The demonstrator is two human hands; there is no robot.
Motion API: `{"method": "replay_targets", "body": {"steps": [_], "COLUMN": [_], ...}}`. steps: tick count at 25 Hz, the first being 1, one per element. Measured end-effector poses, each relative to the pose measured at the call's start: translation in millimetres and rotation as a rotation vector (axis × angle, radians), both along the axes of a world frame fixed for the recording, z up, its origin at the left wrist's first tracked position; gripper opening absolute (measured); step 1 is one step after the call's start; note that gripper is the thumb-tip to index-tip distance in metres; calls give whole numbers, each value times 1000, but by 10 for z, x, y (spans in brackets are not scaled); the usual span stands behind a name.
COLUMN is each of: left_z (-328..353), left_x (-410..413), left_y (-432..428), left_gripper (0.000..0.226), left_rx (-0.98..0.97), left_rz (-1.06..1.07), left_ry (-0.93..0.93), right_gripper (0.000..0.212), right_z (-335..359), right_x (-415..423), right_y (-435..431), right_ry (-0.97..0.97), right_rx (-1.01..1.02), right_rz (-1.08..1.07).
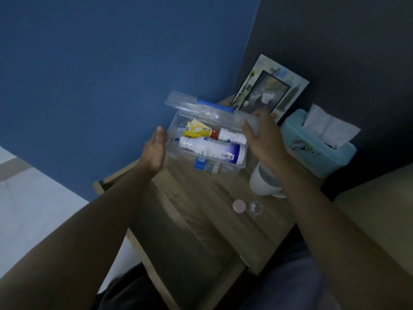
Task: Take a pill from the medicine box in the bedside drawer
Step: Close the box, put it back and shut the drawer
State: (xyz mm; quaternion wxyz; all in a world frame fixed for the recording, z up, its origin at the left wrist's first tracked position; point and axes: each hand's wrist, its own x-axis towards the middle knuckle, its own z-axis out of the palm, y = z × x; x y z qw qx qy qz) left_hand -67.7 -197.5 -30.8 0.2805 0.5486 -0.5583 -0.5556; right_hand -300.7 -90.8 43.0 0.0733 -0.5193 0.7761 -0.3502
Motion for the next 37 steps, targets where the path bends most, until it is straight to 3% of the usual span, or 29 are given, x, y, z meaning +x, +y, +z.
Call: {"method": "replay_targets", "body": {"steps": [3,5,7,11,14,17,21,27,30,33,35,37], "left_z": [84,121,157,186,194,214,192,187,133,-15,-110,-124], "left_x": [-5,-23,-61,-164,-185,-202,-217,-200,-203,-226,-292,-371], "left_y": [-16,-38,17,78,87,112,131,134,235,558,718,747], "left_gripper": [79,88,79,51,51,52,56,56,52,22,21,26], "left_rx": [129,107,-16,-229,-215,-214,-207,-181,-132,-82,117,341], "left_rz": [54,35,27,-3,2,-8,-29,-28,153,399,167,-16], "left_ry": [156,59,-126,-283,-311,-313,-359,-286,-112,-109,-128,72], "right_gripper": [40,43,46,49,52,53,53,52,52,53,53,53], "right_z": [-153,-275,-361,-336,-318,-417,-511,-499,-501,-509,-509,-500], "right_x": [168,293,382,404,420,456,465,453,451,453,457,464], "right_y": [224,325,364,177,-66,-166,-163,-167,-162,-169,-173,-174], "right_ry": [222,327,373,420,350,421,478,457,463,461,462,456], "right_rx": [92,237,345,264,254,366,352,375,369,370,377,384], "right_rz": [77,88,66,74,202,285,265,262,269,262,254,253]}}
